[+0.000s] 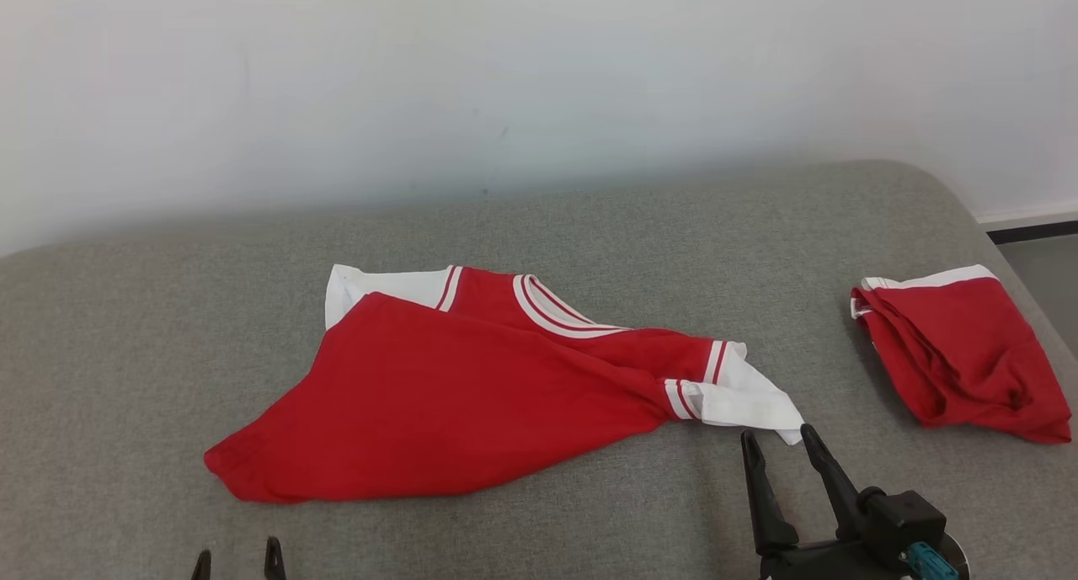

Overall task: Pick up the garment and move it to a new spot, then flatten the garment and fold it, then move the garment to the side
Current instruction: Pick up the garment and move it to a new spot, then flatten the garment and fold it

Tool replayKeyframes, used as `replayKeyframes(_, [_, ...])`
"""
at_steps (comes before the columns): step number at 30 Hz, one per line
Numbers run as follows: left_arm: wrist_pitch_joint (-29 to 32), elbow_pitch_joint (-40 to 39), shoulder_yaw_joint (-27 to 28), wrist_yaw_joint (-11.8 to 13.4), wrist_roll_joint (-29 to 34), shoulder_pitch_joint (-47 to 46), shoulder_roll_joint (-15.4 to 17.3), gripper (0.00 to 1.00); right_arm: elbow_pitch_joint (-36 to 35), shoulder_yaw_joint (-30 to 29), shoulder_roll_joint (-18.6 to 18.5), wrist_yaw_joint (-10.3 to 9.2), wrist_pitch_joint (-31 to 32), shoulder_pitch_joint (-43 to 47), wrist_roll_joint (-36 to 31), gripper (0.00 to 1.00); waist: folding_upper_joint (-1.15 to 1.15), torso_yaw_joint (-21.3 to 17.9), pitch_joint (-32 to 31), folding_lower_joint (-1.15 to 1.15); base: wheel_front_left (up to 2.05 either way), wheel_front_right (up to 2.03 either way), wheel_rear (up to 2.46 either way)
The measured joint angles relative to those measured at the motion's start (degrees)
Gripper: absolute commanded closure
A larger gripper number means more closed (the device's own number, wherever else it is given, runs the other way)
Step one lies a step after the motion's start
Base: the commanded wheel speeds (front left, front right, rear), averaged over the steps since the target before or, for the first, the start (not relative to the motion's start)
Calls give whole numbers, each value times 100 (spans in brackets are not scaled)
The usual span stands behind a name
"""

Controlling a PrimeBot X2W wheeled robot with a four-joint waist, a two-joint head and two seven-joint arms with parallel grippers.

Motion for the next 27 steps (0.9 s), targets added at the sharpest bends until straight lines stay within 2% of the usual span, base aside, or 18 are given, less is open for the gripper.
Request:
replayKeyframes(7, [0,-16,-186,90,-123,80,-4,0,-23,-60,-1,0,0,21,-1,0,0,78,56,1,0,0,0])
replayKeyframes(19, [0,-23,-423,154,-196,-481,-3,0,-76,204,-23,0,0,-345,-1,0,0,158,461,2,0,0,0])
replayKeyframes(22, [0,-34,-622,194,-307,-606,-2,0,-91,398,-143,0,0,-693,1,0,0,244,633,1,0,0,0])
replayKeyframes(27, [0,-19,-1002,260,-409,-818,-3,0,143,768,-547,0,1,-1616,118,0,1,538,902,2,0,0,0])
